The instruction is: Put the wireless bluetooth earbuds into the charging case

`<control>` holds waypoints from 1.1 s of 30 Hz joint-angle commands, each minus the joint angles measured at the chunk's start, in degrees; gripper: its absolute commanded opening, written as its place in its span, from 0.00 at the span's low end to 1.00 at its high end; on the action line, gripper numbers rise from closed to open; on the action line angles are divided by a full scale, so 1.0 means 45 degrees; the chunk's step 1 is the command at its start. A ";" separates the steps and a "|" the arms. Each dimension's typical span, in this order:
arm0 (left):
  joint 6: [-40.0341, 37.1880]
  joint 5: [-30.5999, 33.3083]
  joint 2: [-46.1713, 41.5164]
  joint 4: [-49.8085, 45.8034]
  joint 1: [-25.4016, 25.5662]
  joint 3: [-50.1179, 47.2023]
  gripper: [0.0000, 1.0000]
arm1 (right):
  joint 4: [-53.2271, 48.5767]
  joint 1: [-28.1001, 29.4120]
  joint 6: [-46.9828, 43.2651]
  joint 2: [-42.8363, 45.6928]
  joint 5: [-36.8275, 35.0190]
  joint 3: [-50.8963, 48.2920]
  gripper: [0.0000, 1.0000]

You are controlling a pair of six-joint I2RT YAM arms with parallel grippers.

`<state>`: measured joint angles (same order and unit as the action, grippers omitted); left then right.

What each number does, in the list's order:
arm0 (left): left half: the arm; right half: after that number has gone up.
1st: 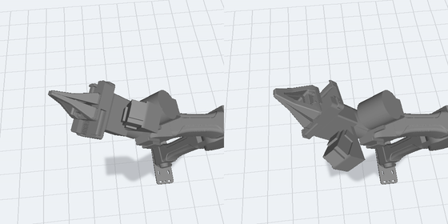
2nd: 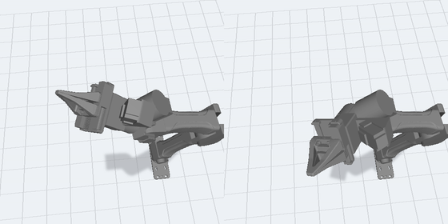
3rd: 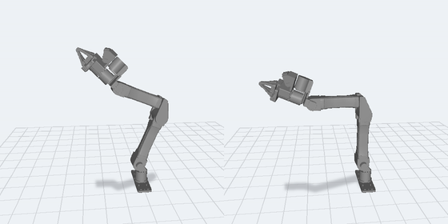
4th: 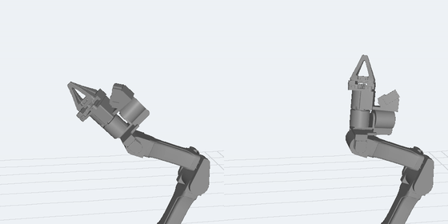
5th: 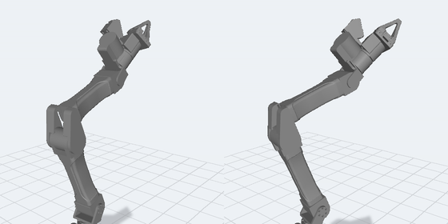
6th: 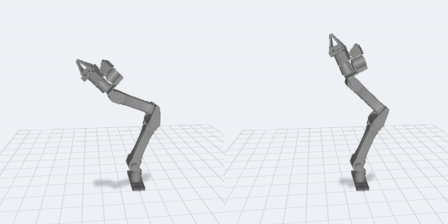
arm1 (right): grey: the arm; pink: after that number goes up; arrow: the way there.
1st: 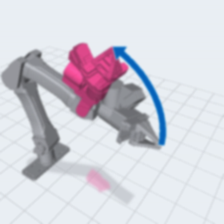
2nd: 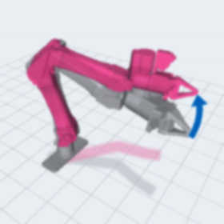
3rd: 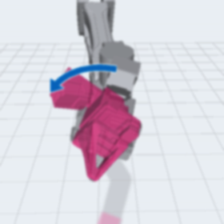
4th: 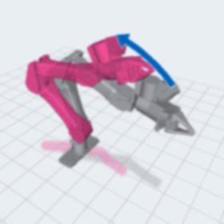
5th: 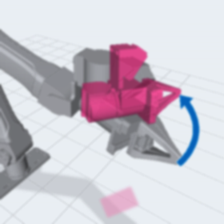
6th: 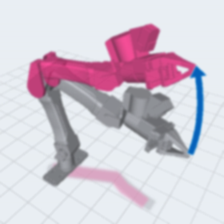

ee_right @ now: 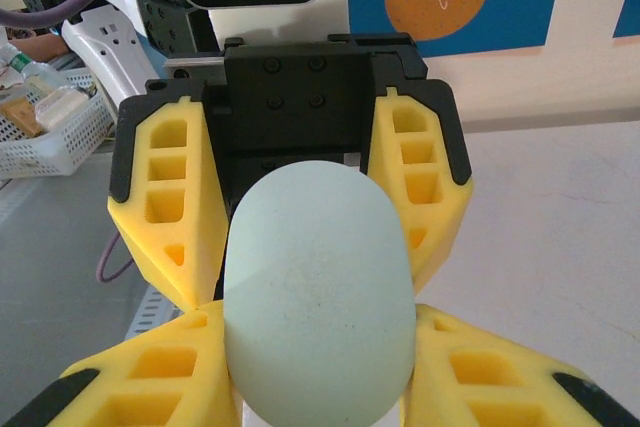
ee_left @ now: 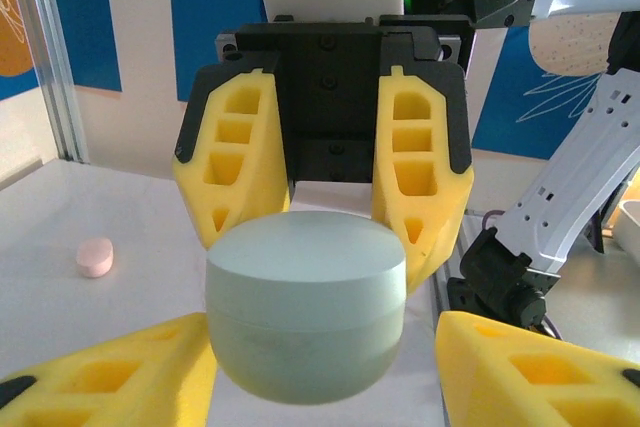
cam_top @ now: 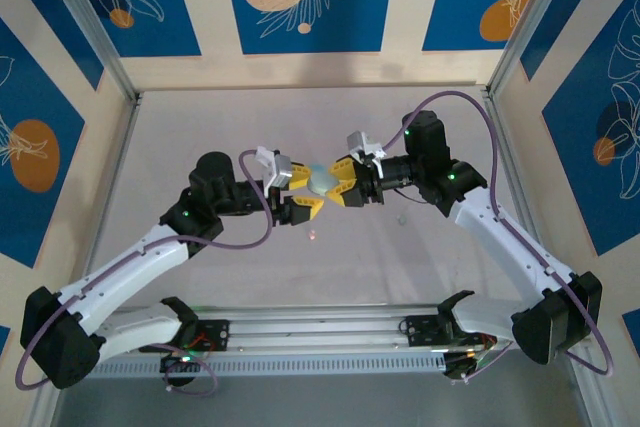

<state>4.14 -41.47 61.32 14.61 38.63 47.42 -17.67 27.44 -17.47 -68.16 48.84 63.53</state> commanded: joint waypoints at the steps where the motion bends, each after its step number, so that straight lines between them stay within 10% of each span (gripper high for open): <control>1: 0.0240 -0.0295 0.0080 0.0465 -0.0035 0.0439 0.57 | -0.0309 0.0112 -0.0415 -0.0029 0.0099 0.0160 0.33; 25: 0.0098 -0.0256 0.0162 0.0453 -0.0046 0.0312 0.42 | 0.0086 0.0182 0.0219 -0.0293 0.0280 0.0250 0.33; 33: -0.0050 -0.0295 0.0143 0.0233 -0.0039 0.0310 0.51 | 0.0509 -0.0019 0.0571 -0.0165 0.0555 0.0082 0.34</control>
<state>5.43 -41.58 62.02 16.25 38.63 47.42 -17.21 27.75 -16.23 -69.60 49.56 63.64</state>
